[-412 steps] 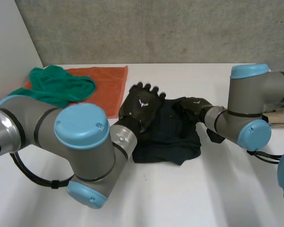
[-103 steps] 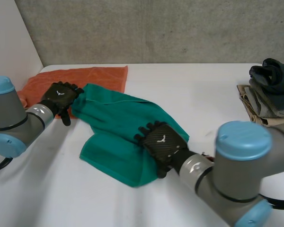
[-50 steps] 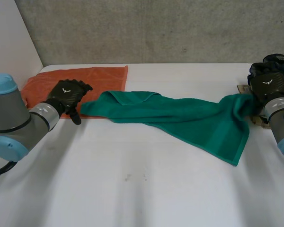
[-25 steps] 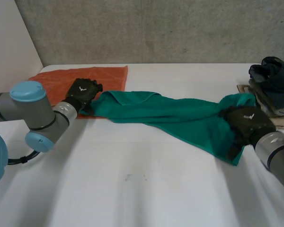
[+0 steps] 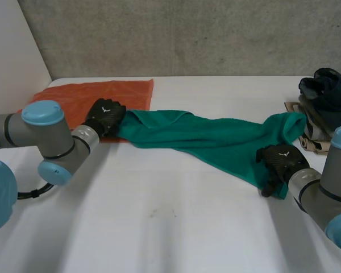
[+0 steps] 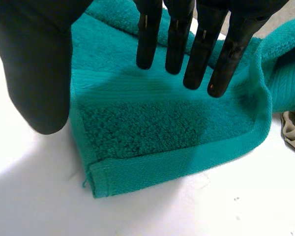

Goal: Fold the laundry.

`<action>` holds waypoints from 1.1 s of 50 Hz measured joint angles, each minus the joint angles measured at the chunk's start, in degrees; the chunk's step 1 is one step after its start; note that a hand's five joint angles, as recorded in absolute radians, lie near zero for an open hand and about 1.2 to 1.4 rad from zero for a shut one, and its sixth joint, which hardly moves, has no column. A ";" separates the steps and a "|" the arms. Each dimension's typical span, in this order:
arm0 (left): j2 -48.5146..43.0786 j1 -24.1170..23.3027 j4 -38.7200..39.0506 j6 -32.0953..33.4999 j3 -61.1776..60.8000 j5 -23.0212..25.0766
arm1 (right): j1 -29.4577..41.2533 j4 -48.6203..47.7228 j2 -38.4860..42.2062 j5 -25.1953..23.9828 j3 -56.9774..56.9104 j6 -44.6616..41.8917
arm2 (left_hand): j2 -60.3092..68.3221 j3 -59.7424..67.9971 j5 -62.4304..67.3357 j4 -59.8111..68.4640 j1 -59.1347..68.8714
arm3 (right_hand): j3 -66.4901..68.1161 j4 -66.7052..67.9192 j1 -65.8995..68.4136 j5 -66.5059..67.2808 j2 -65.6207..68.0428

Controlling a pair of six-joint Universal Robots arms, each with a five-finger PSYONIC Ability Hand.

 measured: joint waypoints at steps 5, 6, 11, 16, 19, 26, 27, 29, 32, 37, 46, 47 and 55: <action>5.18 -0.38 -0.05 -0.28 -3.33 -1.58 | -0.01 -0.13 1.37 0.00 -1.11 -0.46 | 0.02 0.23 0.00 0.18 0.00 | 7.81 7.66 6.66 7.23 8.38; 6.13 -0.44 -0.08 -0.35 -4.01 -1.85 | -0.01 -0.14 1.52 0.00 -1.22 -0.61 | 0.02 0.23 0.00 0.18 0.00 | 8.85 8.76 7.54 8.23 9.39; 12.40 -0.79 -0.21 -0.79 -8.35 -2.97 | -0.02 -0.64 2.34 -0.07 -1.82 -2.01 | 0.03 0.24 0.00 0.19 0.00 | 13.88 13.82 11.88 12.86 14.31; 17.73 -1.22 -0.30 -1.79 -11.68 -3.21 | -0.09 -1.59 2.69 -0.08 -2.04 -2.94 | 0.26 0.50 0.00 0.19 0.00 | 17.10 17.13 14.49 16.00 17.55; 20.33 -1.40 -0.36 -2.89 -13.08 -3.21 | -0.22 -2.25 2.98 -0.05 -2.22 -3.31 | 0.27 0.51 0.00 0.19 0.00 | 19.03 19.14 16.09 18.14 19.24; 26.75 -1.47 -1.47 -6.79 -15.51 -3.15 | -1.29 -3.20 4.06 0.10 -2.97 -4.30 | 0.28 0.52 0.00 0.19 0.00 | 36.16 36.24 30.88 35.39 36.49; 27.68 -1.46 -1.86 -7.28 -15.74 -3.15 | -1.50 -3.25 4.13 0.11 -3.07 -4.40 | 0.28 0.58 0.00 0.20 0.00 | 38.48 38.62 32.43 37.95 38.92; 29.30 -1.44 -2.75 -8.02 -16.15 -3.15 | -1.92 -3.28 4.08 0.11 -3.17 -4.53 | 0.28 0.59 0.00 0.20 0.00 | 39.98 40.06 32.74 39.49 40.30; 31.59 -1.40 -4.40 -8.69 -16.77 -3.15 | -2.64 -3.24 3.68 0.02 -3.23 -4.63 | 0.28 0.59 0.00 0.20 0.00 | 40.28 40.48 32.74 39.81 40.35; 36.13 -1.22 -8.21 -9.08 -18.46 -3.48 | -3.45 -2.51 1.03 -0.36 -3.18 -4.74 | 0.30 0.59 0.00 0.21 0.00 | 40.28 40.49 32.74 39.85 40.35; 46.27 -0.07 -17.51 -9.10 -23.49 -6.63 | -3.67 5.46 -12.17 -1.46 -4.17 -8.79 | 0.30 0.59 0.00 0.21 0.00 | 40.28 40.49 32.74 39.84 40.35; 47.18 0.11 -18.39 -9.12 -24.01 -7.12 | -3.64 6.68 -13.65 -1.80 -4.62 -9.46 | 0.30 0.59 0.00 0.21 0.00 | 40.28 40.49 32.74 39.86 40.35; 50.57 1.52 -23.24 -10.05 -27.66 -10.34 | -3.06 12.33 -18.98 -5.48 -10.38 -12.15 | 0.30 0.59 0.00 0.21 0.00 | 40.28 40.49 32.74 40.05 40.35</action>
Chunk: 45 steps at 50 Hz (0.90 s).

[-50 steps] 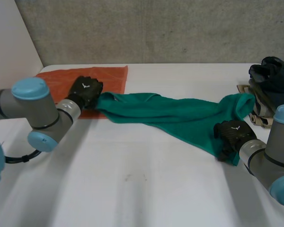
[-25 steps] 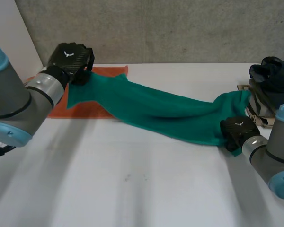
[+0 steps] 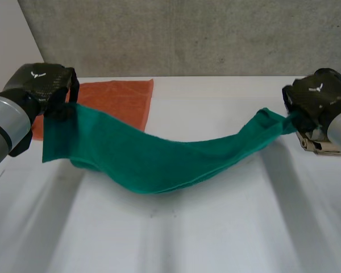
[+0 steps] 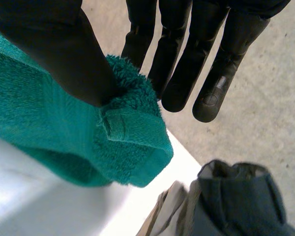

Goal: Fold the laundry.

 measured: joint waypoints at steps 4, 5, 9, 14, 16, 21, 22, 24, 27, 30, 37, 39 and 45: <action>-3.63 0.24 0.34 -0.18 0.02 -0.43 | 0.58 -0.02 3.25 -0.46 -3.69 -0.02 | 0.00 0.00 0.00 0.00 0.00 | 0.00 0.01 0.13 0.15 0.00; -6.17 0.28 0.79 -0.17 0.56 -0.68 | 1.04 -0.21 6.05 -0.14 -5.96 -0.01 | 0.01 0.01 0.00 0.02 0.00 | 0.00 0.01 0.14 0.19 0.00; -15.95 0.28 2.29 -0.02 4.46 -2.41 | 2.99 -0.55 15.19 2.33 -12.68 -0.26 | 0.05 0.03 0.00 0.12 0.00 | 0.00 0.01 0.14 0.23 0.00; -28.23 0.23 3.37 0.27 13.18 -5.80 | 5.41 -1.71 25.46 6.13 -20.21 -2.81 | 0.06 0.04 0.00 0.20 0.00 | 0.00 0.01 0.14 0.25 0.00; -31.49 0.22 3.76 0.25 17.50 -6.78 | 5.93 -3.17 27.93 7.17 -22.77 -4.08 | 0.06 0.04 0.00 0.20 0.00 | 0.00 0.01 0.14 0.25 0.00; -34.95 0.17 7.67 -0.33 30.14 -7.96 | 6.52 -12.90 30.92 9.98 -29.87 -5.77 | 0.06 0.04 0.00 0.20 0.00 | 0.00 0.02 0.14 0.25 0.00; -35.00 0.13 8.40 -0.45 31.40 -8.02 | 6.54 -14.33 30.98 10.28 -30.58 -5.79 | 0.07 0.04 0.00 0.20 0.00 | 0.00 0.02 0.14 0.25 0.00; -34.96 -0.11 12.30 -1.09 36.79 -8.31 | 6.60 -20.97 30.93 11.63 -33.57 -5.64 | 0.06 0.04 0.00 0.20 0.00 | 0.00 0.02 0.14 0.26 0.00; -34.16 -0.53 17.96 -2.13 42.42 -9.00 | 6.71 -30.26 30.07 13.09 -37.08 -5.04 | 0.06 0.04 0.00 0.20 0.00 | 0.00 0.02 0.14 0.26 0.00; -32.64 -0.86 22.76 -3.13 45.89 -10.50 | 6.88 -37.11 28.46 13.80 -39.16 -4.08 | 0.06 0.04 0.00 0.21 0.00 | 0.00 0.02 0.14 0.25 0.00; -28.49 -0.82 24.93 -6.04 42.88 -14.08 | 7.19 -41.11 23.04 13.53 -36.05 0.71 | 0.07 0.04 0.00 0.21 0.00 | 0.00 0.03 0.14 0.36 0.00; -26.40 -0.31 23.58 -7.63 37.56 -14.58 | 7.13 -40.35 19.33 12.32 -29.49 3.55 | 0.08 0.08 0.00 0.22 0.00 | 0.00 0.03 0.14 0.47 0.00; -21.77 1.32 20.23 -10.69 19.58 -14.33 | 6.68 -37.22 13.45 6.36 -10.48 6.90 | 0.10 0.14 0.00 0.22 0.00 | 0.00 0.05 0.14 0.47 0.00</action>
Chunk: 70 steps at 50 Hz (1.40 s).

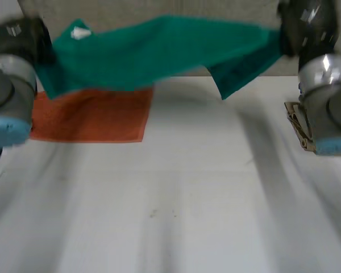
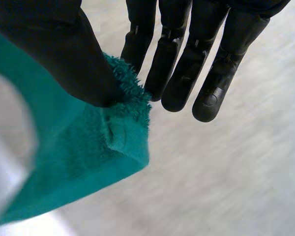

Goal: Fold the laundry.

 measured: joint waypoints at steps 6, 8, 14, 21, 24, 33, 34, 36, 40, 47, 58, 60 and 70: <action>0.53 0.06 -1.12 -0.06 -16.38 2.21 | -0.80 7.19 -2.45 -5.39 16.73 -0.33 | 0.01 0.17 0.00 0.01 0.00 | 0.00 0.01 0.00 0.00 0.07; 0.01 -0.04 -1.44 0.23 -18.90 2.72 | -1.09 9.76 -2.55 -5.80 19.52 -0.97 | 0.01 0.17 0.00 0.01 0.00 | 0.00 0.01 0.00 0.00 0.07; -3.04 0.13 -2.25 1.79 -21.63 3.43 | -1.98 15.70 -1.38 -5.63 22.97 -4.42 | -12.14 -10.97 -8.34 -11.47 -9.12 | 0.00 0.01 0.00 0.00 0.07; -5.07 0.40 -1.92 4.10 -20.89 5.78 | -3.02 17.36 2.73 -5.22 22.04 -7.04 | -43.57 -42.86 -41.05 -44.10 -40.80 | 0.00 0.01 0.00 0.00 0.07; -2.69 0.59 -1.77 4.50 -22.01 8.42 | -3.22 17.17 3.36 -5.17 21.76 -6.89 | -45.36 -44.83 -43.18 -46.13 -41.23 | 0.00 0.01 0.00 0.00 0.07; 10.53 5.02 -1.50 9.95 -35.10 19.57 | -4.79 16.77 3.34 -5.14 22.27 -5.95 | -40.42 -40.17 -37.19 -40.50 -36.63 | 0.00 0.01 0.00 0.00 0.07; 11.45 5.47 -1.49 11.05 -36.29 20.39 | -4.92 16.77 3.33 -5.15 22.32 -5.88 | -39.01 -38.95 -36.00 -39.23 -35.35 | 0.00 0.01 0.00 0.00 0.07; 13.77 6.74 -1.53 14.63 -39.55 22.59 | -5.31 16.76 3.28 -5.15 22.44 -5.68 | -39.01 -38.95 -36.00 -39.23 -35.35 | 0.00 0.01 0.00 0.00 0.07; 16.87 9.60 -1.72 23.30 -45.21 25.87 | -5.96 16.77 3.25 -5.20 22.54 -5.48 | -27.79 -27.59 -25.37 -28.25 -23.71 | 0.00 0.01 0.00 0.00 0.07; 16.82 12.96 -2.13 31.75 -48.98 27.44 | -6.18 16.78 3.25 -5.24 22.48 -5.46 | -27.95 -27.66 -25.13 -28.33 -25.24 | 0.00 0.01 0.00 0.00 0.07; 8.31 13.51 0.63 32.34 -44.70 27.45 | -6.05 16.78 3.30 -5.26 22.82 -5.49 | -37.22 -36.73 -34.92 -37.68 -33.41 | 0.00 0.01 0.00 0.00 0.07; 6.56 13.32 1.19 32.28 -43.40 27.43 | -6.08 16.77 3.30 -5.28 22.92 -5.49 | -37.92 -37.30 -35.62 -38.53 -34.15 | 0.00 0.01 0.00 0.00 0.07; 0.03 12.05 2.70 32.38 -37.22 27.19 | -6.17 16.71 3.31 -5.33 23.38 -5.49 | -37.96 -37.31 -35.58 -38.50 -34.15 | 0.00 0.01 0.00 0.00 0.07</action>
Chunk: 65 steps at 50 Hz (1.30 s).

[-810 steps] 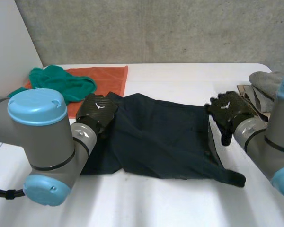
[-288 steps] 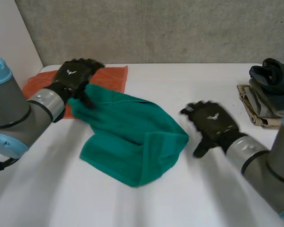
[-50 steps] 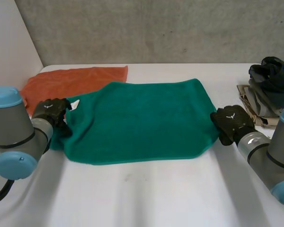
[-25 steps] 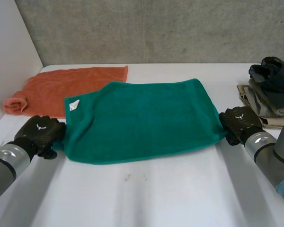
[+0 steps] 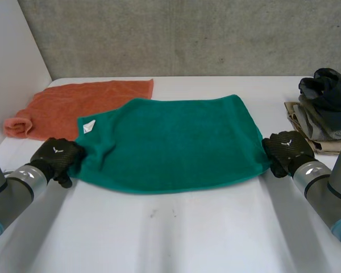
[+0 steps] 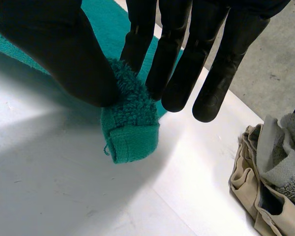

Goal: Fold the laundry.

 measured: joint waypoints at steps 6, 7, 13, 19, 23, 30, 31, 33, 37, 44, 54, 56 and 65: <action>-3.60 -1.31 -0.01 0.04 3.75 -0.23 | -0.01 -0.02 0.02 0.00 0.04 0.00 | 2.25 1.82 3.15 2.70 1.78 | 0.00 0.00 0.00 0.00 0.00; -4.11 -1.45 -0.03 0.04 4.24 -0.26 | -0.01 -0.02 0.02 0.00 0.04 0.00 | 2.25 1.82 3.15 2.70 1.78 | 0.00 0.00 0.00 0.00 0.00; -6.57 -2.06 -0.07 0.05 6.62 -0.30 | -0.01 -0.29 0.07 0.01 0.03 0.00 | 6.18 5.80 6.78 6.70 6.03 | 0.00 0.00 0.00 0.00 0.00; -8.12 -2.43 -0.09 0.05 8.13 -0.31 | -0.01 -0.59 0.11 0.01 0.03 0.00 | 9.98 9.38 10.14 10.22 9.89 | 0.00 0.00 0.00 0.00 0.00; -8.66 -2.57 -0.10 0.04 8.87 -0.30 | 0.00 -0.69 0.15 0.01 0.02 0.00 | 15.70 15.29 13.69 16.03 15.76 | 0.00 0.00 0.00 0.00 0.00; -8.84 -3.05 -0.10 0.03 9.62 -0.48 | 0.00 -0.83 0.19 0.03 0.02 -0.02 | 30.19 29.08 28.77 30.09 29.65 | 0.00 0.00 0.00 0.00 0.00; -8.75 -3.37 -0.14 -0.02 9.73 -0.84 | 0.00 -0.86 0.17 0.07 0.02 -0.04 | 37.42 36.71 35.67 37.86 34.24 | 0.00 0.00 0.00 0.00 0.00; -8.45 -3.72 -0.21 -0.13 9.67 -1.45 | -0.01 -0.85 0.12 0.11 0.02 -0.07 | 37.57 36.88 35.67 38.06 34.24 | 0.00 0.00 0.00 0.00 0.00; -6.31 -4.41 -0.56 -0.42 8.82 -3.31 | 0.00 -0.73 -0.01 0.21 -0.03 -0.13 | 37.57 36.90 35.67 38.24 34.24 | 0.00 0.00 0.00 0.00 0.00; 2.34 -5.33 -2.23 -0.28 4.29 -5.59 | 0.04 0.77 -1.49 0.39 -0.45 -1.09 | 37.58 36.91 35.67 38.25 34.24 | 0.00 0.00 0.00 0.00 0.00; 20.19 -5.94 -17.76 0.41 -5.91 -5.94 | -0.26 18.80 -13.23 0.31 -0.15 -13.71 | 37.70 37.05 35.67 38.25 34.24 | 0.00 0.01 0.00 0.00 0.00; 22.68 -5.88 -22.48 0.75 -7.68 -5.96 | -0.76 24.13 -15.61 0.35 0.51 -17.83 | 37.71 37.09 35.67 38.26 34.24 | 0.00 0.01 0.00 0.00 0.00; 31.23 -5.96 -41.54 5.00 -16.02 -5.97 | -6.29 44.71 -23.45 0.68 7.91 -38.30 | 37.77 37.10 35.67 38.27 34.24 | 0.00 0.02 0.00 0.00 0.00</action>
